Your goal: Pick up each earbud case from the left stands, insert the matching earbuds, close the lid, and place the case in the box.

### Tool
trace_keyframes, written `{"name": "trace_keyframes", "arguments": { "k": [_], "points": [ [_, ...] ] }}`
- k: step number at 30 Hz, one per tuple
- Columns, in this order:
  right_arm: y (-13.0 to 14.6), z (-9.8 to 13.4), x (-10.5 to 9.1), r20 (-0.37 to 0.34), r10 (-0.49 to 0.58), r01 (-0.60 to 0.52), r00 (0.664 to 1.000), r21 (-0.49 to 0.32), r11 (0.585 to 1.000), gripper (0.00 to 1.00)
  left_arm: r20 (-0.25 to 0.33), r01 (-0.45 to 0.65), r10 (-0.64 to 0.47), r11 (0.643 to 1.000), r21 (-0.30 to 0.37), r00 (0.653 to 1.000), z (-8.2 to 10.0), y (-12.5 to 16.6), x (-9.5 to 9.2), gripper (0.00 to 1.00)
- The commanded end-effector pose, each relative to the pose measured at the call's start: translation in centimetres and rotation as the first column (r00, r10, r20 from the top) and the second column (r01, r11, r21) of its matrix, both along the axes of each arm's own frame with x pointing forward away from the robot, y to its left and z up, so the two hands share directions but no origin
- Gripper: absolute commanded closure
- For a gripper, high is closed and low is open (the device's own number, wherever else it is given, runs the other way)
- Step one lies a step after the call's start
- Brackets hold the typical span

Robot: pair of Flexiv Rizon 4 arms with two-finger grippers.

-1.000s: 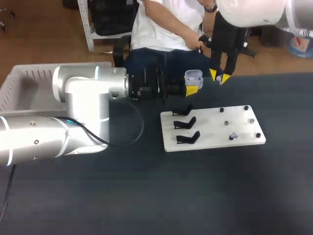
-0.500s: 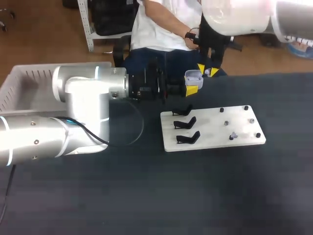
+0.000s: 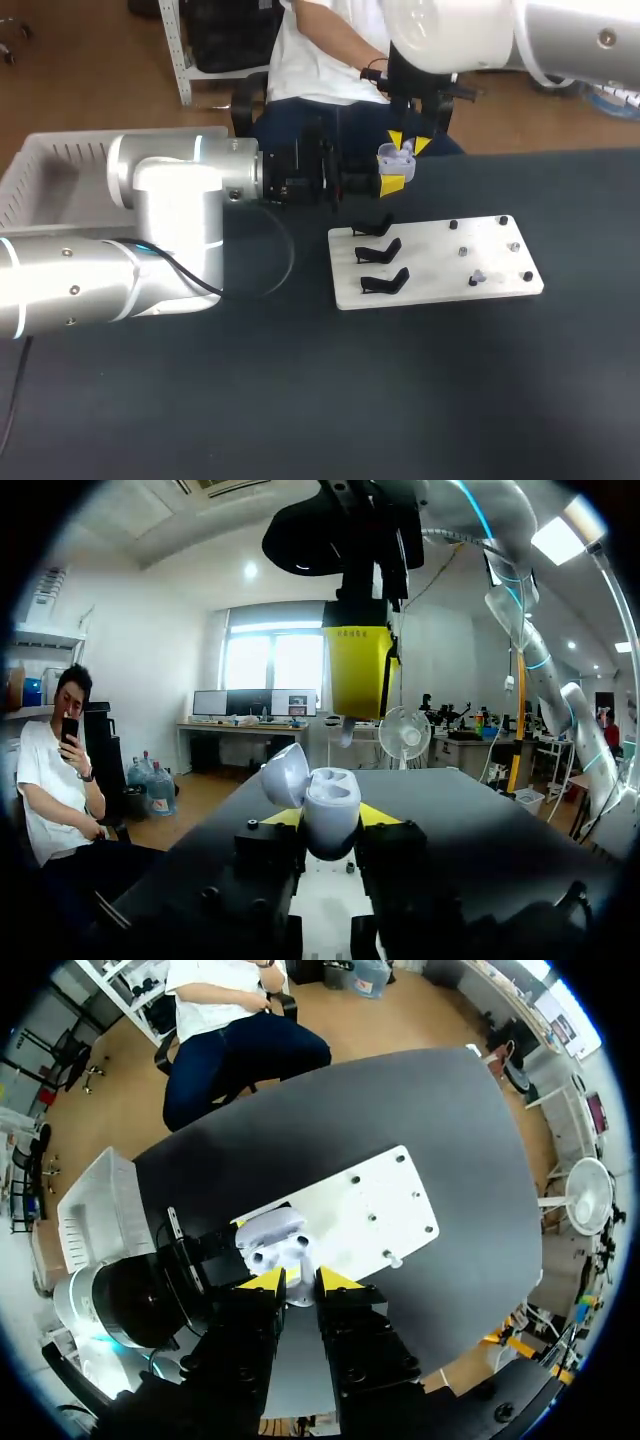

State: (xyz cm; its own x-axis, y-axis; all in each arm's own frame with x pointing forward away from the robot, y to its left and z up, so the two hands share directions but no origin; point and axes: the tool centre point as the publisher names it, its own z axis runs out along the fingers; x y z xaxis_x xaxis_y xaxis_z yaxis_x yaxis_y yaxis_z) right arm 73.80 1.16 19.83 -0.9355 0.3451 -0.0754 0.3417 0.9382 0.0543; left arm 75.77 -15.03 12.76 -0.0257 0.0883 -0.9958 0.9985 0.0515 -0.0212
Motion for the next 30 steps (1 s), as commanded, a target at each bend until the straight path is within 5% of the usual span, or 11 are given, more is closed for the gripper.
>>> {"name": "trace_keyframes", "arguments": {
  "k": [1, 30],
  "points": [
    [0.5, -0.2, 0.6, -0.014, 0.000, 0.000, 1.000, -0.009, 1.000, 1.00, 0.005, -0.006, 0.006, 1.000, -0.005, 1.000, -0.1, 0.0, -0.2, 1.00],
    [0.1, -1.3, 0.7, -0.041, 0.000, -0.001, 0.999, -0.007, 1.000, 1.00, 0.005, -0.006, 0.006, 1.000, -0.005, 1.000, -0.1, 0.0, -0.2, 1.00]
  ]
}}
